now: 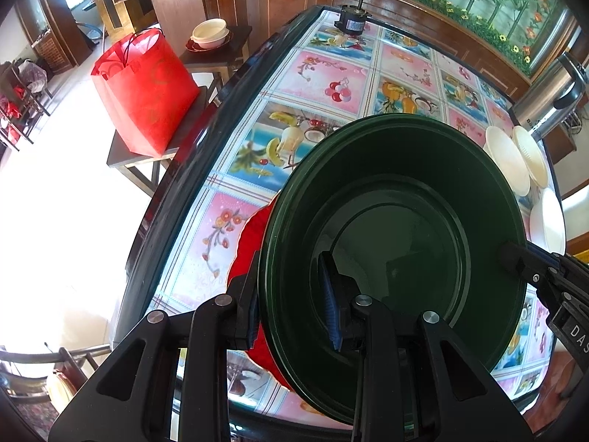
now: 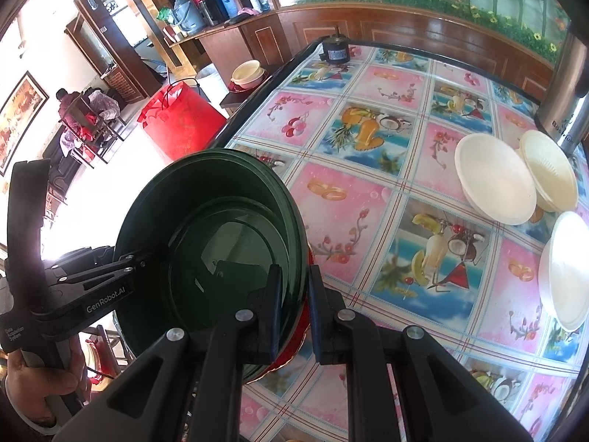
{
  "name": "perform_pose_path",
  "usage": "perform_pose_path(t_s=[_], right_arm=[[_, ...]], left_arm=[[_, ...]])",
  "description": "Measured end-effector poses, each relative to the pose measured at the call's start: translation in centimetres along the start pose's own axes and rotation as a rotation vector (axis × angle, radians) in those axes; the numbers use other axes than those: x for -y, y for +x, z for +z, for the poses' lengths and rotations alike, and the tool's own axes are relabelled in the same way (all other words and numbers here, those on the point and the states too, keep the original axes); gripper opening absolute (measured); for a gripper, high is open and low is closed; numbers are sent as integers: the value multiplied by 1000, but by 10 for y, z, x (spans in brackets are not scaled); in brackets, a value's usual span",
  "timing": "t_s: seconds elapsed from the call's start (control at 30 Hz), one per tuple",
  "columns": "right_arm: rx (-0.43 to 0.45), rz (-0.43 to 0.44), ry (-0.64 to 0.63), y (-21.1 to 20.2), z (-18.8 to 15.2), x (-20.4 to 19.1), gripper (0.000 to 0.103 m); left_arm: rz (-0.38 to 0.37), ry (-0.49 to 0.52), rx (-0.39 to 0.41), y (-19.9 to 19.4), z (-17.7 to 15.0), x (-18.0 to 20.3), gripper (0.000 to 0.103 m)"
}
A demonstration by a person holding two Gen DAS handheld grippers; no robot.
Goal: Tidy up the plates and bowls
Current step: 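Lower the green basin onto the stacked red plates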
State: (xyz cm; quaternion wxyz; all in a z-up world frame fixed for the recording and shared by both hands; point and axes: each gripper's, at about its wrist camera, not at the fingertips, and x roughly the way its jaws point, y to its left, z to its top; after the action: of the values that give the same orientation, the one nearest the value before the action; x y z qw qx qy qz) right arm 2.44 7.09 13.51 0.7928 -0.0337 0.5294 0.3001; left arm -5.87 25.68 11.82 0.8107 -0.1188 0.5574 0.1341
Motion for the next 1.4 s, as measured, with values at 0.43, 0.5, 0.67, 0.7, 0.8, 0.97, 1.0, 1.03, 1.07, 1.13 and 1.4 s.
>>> perform_pose_path(t_s=[0.43, 0.5, 0.67, 0.7, 0.8, 0.97, 1.0, 1.03, 1.07, 1.13, 1.4], right_arm=[[-37, 1, 12, 11, -14, -7, 14], [-45, -2, 12, 15, -16, -8, 14], [-73, -2, 16, 26, -19, -8, 14], [-76, -3, 16, 27, -20, -9, 14], [-87, -3, 16, 33, -22, -10, 14], [-98, 0, 20, 39, -22, -10, 14], [-100, 0, 23, 40, -22, -9, 14], [-101, -1, 25, 41, -23, -9, 14], [-103, -2, 26, 41, -23, -8, 14], [-104, -2, 29, 42, -23, -8, 15], [-111, -15, 15, 49, -22, -9, 17]], left_arm=[[14, 13, -29, 15, -14, -7, 28], [22, 20, -33, 19, -16, -7, 28], [35, 18, -47, 27, -20, -11, 28], [39, 18, -51, 29, -20, -12, 28], [48, 19, -56, 34, -22, -13, 28], [53, 19, -67, 41, -23, -13, 28], [54, 21, -70, 42, -23, -13, 28], [55, 21, -71, 43, -23, -12, 28], [57, 22, -70, 44, -23, -12, 28], [62, 25, -67, 46, -23, -12, 28], [75, 31, -62, 53, -22, -11, 28]])
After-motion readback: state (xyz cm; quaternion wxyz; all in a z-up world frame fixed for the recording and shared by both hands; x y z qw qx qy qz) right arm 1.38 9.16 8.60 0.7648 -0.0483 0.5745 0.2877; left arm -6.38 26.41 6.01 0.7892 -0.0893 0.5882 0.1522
